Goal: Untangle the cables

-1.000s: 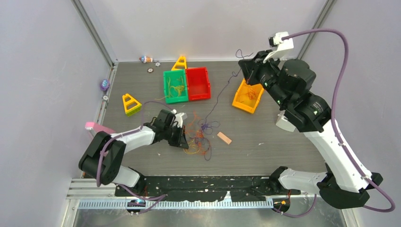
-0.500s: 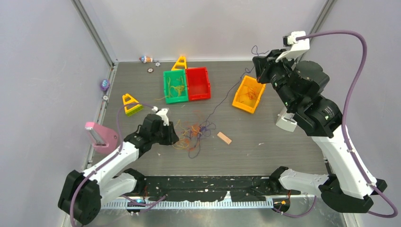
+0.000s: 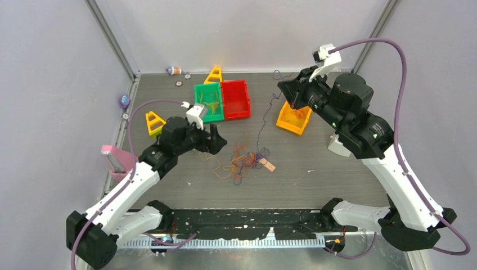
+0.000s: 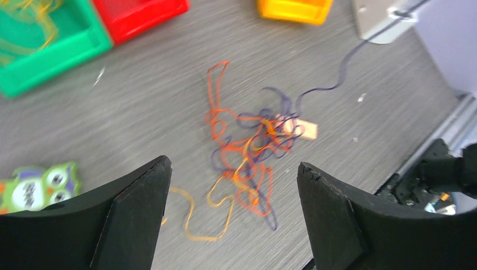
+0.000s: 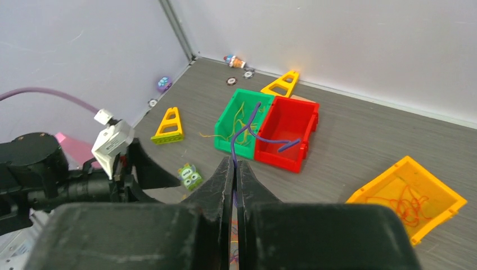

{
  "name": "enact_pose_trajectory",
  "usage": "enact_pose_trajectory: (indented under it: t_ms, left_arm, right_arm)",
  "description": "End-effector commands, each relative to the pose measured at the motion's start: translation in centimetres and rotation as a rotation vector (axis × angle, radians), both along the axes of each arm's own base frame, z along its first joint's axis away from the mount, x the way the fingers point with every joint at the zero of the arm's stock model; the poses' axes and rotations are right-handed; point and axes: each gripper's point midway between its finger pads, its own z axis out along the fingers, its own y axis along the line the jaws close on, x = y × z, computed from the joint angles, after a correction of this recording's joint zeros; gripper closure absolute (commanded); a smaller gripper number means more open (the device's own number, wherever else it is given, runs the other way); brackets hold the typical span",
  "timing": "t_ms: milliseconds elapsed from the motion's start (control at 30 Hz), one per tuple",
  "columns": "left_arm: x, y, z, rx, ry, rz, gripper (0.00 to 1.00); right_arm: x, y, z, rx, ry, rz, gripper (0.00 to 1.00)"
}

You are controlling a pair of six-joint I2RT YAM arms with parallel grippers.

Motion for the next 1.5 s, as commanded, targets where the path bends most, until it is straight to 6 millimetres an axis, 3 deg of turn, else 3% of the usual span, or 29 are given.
enact_pose_trajectory:
  t_ms: [0, 200, 467, 533, 600, 700, 833, 867, 900, 933, 967, 1067, 1167, 1233, 1267, 1333, 1467]
  left_arm:
    - [0.9, -5.1, 4.8, -0.090, -0.168, -0.196, 0.16]
    - [1.9, -10.7, 5.4, -0.106, -0.202, -0.310, 0.18]
    - [2.5, -15.5, 2.7, -0.137, -0.138, -0.407, 0.23]
    - [2.6, -16.3, 1.8, -0.138, -0.120, -0.419, 0.34]
    - [2.4, -17.1, 1.1, -0.155, -0.091, -0.447, 0.54]
    - [1.9, -17.9, 1.7, -0.205, -0.071, -0.482, 0.99]
    - [0.5, -17.2, 7.0, -0.280, -0.191, -0.513, 1.00]
    - [0.3, -16.8, 8.1, -0.275, -0.207, -0.509, 1.00]
    - [0.0, -16.5, 9.9, -0.275, -0.228, -0.512, 1.00]
    - [-0.3, -16.2, 11.1, -0.269, -0.233, -0.517, 1.00]
    - [-0.7, -15.9, 12.3, -0.263, -0.236, -0.524, 1.00]
    - [-2.2, -14.9, 16.5, -0.275, -0.248, -0.544, 1.00]
    - [-3.7, -13.6, 20.6, -0.294, -0.273, -0.546, 1.00]
    - [-4.3, -12.9, 22.3, -0.295, -0.286, -0.536, 1.00]
    - [-4.2, -12.7, 22.7, -0.294, -0.294, -0.525, 1.00]
    - [-3.3, -12.9, 21.1, -0.275, -0.292, -0.501, 1.00]
    - [-0.2, -14.4, 12.9, -0.284, -0.097, -0.442, 1.00]
  right_arm:
    - [-0.9, 1.3, 2.5, 0.082, -0.047, 0.083, 0.95]
    - [-1.5, 2.4, 3.7, 0.112, -0.051, 0.147, 0.94]
    - [-2.2, 2.2, 4.6, 0.127, -0.060, 0.164, 0.95]
    - [-2.2, 2.0, 4.5, 0.124, -0.060, 0.154, 0.95]
    - [-2.3, 1.7, 4.5, 0.125, -0.062, 0.145, 0.95]
    - [-2.2, 1.1, 4.0, 0.116, -0.060, 0.117, 0.95]
    - [-1.3, 0.0, 1.1, 0.074, -0.023, 0.035, 0.95]
    - [-0.7, -0.3, -0.9, 0.047, 0.008, 0.000, 0.95]
    - [-0.7, -0.8, -1.3, 0.049, 0.007, -0.019, 0.95]
    - [-0.4, -1.3, -3.3, 0.029, 0.035, -0.054, 0.95]
    - [-0.2, -1.5, -3.9, 0.030, 0.039, -0.068, 0.95]
    - [0.2, -1.6, -8.3, 0.002, 0.104, -0.086, 0.95]
    - [0.0, -1.1, -10.6, 0.000, 0.144, -0.059, 0.95]
    - [-0.2, -0.9, -12.3, -0.006, 0.168, -0.045, 0.95]
    - [-0.3, -0.8, -12.2, 0.002, 0.160, -0.038, 0.95]
    - [-0.5, -0.6, -12.6, 0.006, 0.159, -0.021, 0.95]
    - [-0.6, -0.3, -13.1, 0.002, 0.162, -0.002, 0.95]
